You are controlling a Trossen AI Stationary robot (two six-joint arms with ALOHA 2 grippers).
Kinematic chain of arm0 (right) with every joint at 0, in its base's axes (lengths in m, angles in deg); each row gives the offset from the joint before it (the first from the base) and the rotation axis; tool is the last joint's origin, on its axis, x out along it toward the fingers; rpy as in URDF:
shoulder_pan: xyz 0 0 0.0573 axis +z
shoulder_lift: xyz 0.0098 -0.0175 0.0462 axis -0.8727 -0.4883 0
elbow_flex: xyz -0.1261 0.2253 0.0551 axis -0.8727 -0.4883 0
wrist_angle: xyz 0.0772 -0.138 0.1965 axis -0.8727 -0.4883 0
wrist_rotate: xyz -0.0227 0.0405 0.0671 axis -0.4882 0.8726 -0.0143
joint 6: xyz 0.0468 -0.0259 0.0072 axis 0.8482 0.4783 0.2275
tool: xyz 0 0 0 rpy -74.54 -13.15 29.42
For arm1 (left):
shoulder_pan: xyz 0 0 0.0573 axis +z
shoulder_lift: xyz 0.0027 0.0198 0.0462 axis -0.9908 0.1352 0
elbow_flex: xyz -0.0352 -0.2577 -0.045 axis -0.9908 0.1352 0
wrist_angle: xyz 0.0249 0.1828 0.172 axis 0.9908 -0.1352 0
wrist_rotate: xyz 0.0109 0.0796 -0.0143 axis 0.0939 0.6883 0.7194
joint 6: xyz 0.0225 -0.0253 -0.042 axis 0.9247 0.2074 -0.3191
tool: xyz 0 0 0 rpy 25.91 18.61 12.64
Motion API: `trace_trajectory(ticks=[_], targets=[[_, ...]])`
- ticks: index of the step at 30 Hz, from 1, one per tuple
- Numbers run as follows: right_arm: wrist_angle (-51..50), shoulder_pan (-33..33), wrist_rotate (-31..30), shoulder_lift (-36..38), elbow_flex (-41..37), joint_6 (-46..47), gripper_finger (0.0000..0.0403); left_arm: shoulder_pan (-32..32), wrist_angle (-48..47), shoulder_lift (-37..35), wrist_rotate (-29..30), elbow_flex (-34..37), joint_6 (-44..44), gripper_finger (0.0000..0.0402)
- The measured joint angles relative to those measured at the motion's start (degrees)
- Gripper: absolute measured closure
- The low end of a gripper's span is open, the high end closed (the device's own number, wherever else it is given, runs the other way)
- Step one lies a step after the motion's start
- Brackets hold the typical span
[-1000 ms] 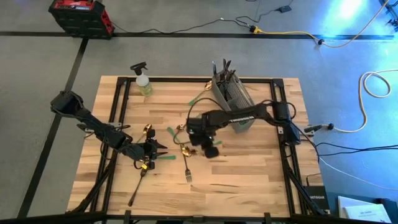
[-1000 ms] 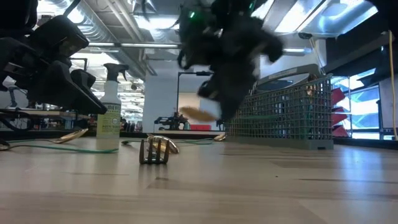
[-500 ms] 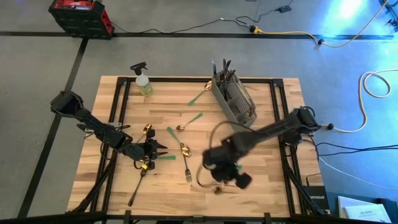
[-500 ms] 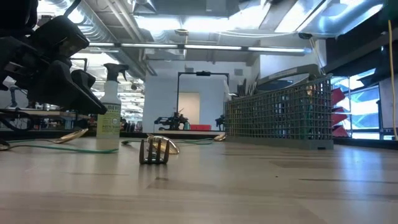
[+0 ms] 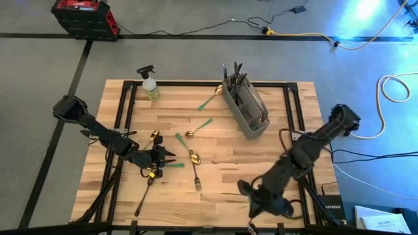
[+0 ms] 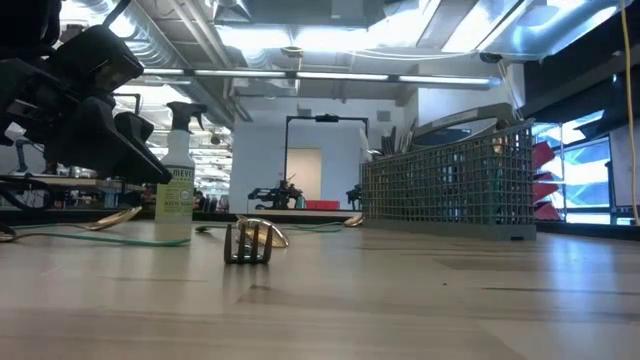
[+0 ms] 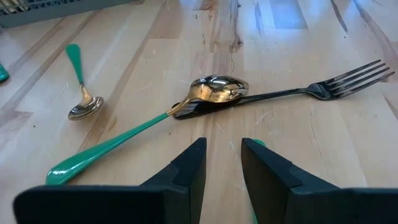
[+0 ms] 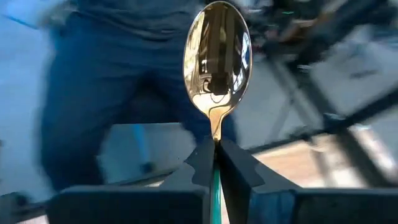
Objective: Sort silverware
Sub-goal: Put the green spoon into the silverware basket
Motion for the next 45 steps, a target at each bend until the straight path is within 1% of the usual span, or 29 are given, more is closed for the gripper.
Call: trace_trajectory(ticks=[4,5,9,13,16,19,22,24,26,28,29,36,39,45], targets=[[8.3,-1.9,-4.0,4.3,-7.9,0.2,0.0403,0.0,0.0,0.0,0.0,0.0,0.1,0.0316],[11.8,-2.3,-6.0,5.3,-10.1,0.5,0.0403,0.0,0.0,0.0,0.0,0.0,0.2,0.0316],[26.2,-3.3,-14.6,9.5,-18.9,1.4,0.0403,0.0,0.0,0.0,0.0,0.0,0.2,0.0316],[38.9,-3.3,-25.8,13.3,-27.6,1.8,0.0403,0.0,0.0,0.0,0.0,0.0,0.2,0.0316],[48.9,-3.2,-38.9,15.0,-33.4,3.4,0.0403,0.0,0.0,0.0,0.0,0.0,0.2,0.0316],[58.8,-3.3,-55.2,15.7,-37.9,5.1,0.0403,0.0,0.0,0.0,0.0,0.0,0.2,0.0316],[65.6,-3.2,-72.4,15.7,-40.7,6.7,0.0403,0.0,0.0,0.0,0.0,0.0,0.2,0.0316],[67.4,-3.2,-84.0,15.8,-41.6,9.0,0.0403,0.0,0.0,0.0,0.0,0.0,0.2,0.0316],[66.4,-3.2,-94.7,15.7,-42.1,11.7,0.0403,0.0,0.0,0.0,0.0,0.0,0.2,0.0316],[65.9,-3.2,-104.1,15.7,-42.8,14.6,0.0403,0.0,0.0,0.0,0.0,0.0,0.2,0.0316],[65.5,-3.2,-105.7,15.8,-43.2,16.2,0.0403,0.0,-0.1,0.0,0.0,0.0,0.2,0.0316],[62.7,-4.1,-105.6,15.4,-44.9,27.1,0.0403,0.0,-0.1,0.0,0.0,0.0,0.2,0.0316],[61.2,-5.3,-105.6,15.4,-45.2,30.0,0.0403,0.0,-0.1,0.0,0.0,0.0,0.2,0.0316],[58.8,-8.9,-105.6,15.4,-47.0,32.8,0.0403,0.0,-0.1,0.0,0.0,0.0,0.2,0.0316]])
